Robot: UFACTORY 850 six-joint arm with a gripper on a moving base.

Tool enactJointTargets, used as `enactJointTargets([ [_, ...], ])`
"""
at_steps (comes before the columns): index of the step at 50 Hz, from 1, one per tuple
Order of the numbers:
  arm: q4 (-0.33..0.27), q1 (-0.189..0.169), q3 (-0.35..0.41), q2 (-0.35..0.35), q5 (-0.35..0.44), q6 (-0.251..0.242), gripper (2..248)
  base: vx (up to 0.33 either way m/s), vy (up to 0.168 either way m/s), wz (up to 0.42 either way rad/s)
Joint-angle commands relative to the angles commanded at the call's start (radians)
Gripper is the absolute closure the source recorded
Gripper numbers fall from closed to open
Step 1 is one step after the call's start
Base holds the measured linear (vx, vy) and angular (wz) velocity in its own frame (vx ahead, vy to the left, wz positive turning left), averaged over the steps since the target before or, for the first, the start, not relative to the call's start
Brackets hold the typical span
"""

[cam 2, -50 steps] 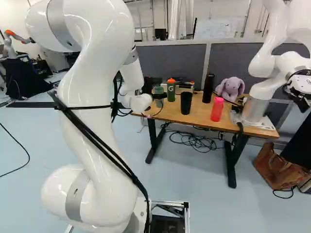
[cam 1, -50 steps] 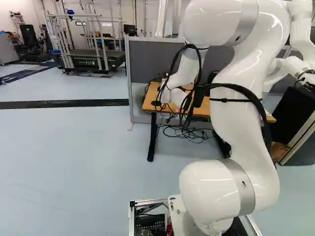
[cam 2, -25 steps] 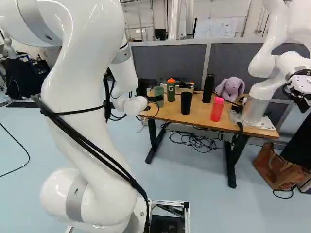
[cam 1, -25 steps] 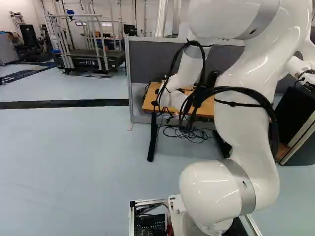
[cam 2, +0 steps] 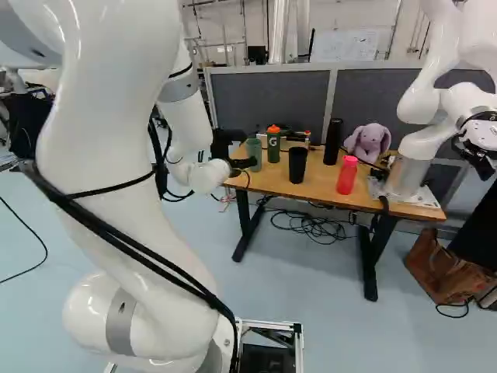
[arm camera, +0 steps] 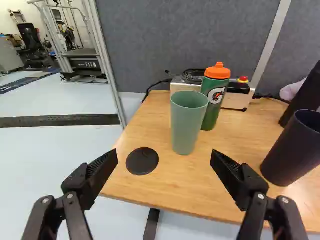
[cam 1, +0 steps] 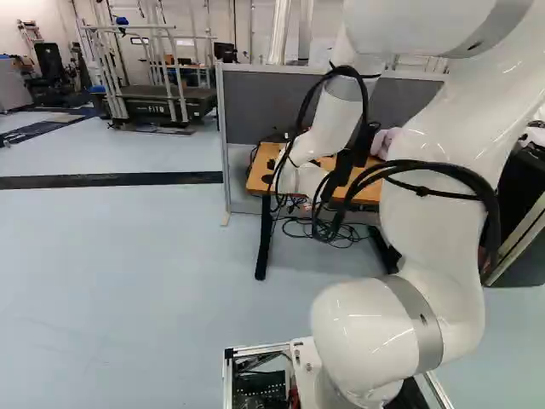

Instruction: Place the green cup on the table

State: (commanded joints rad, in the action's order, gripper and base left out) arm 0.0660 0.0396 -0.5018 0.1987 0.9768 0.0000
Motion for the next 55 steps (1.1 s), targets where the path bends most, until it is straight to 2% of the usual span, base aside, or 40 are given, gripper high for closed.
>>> enactJointTargets([
  [33,0.000,0.017,0.174,-0.159,0.000,0.000,3,0.000,0.000,0.000],
  [55,-0.005,0.013,0.193,-0.183,-0.008,0.000,3,0.000,0.000,0.000],
])
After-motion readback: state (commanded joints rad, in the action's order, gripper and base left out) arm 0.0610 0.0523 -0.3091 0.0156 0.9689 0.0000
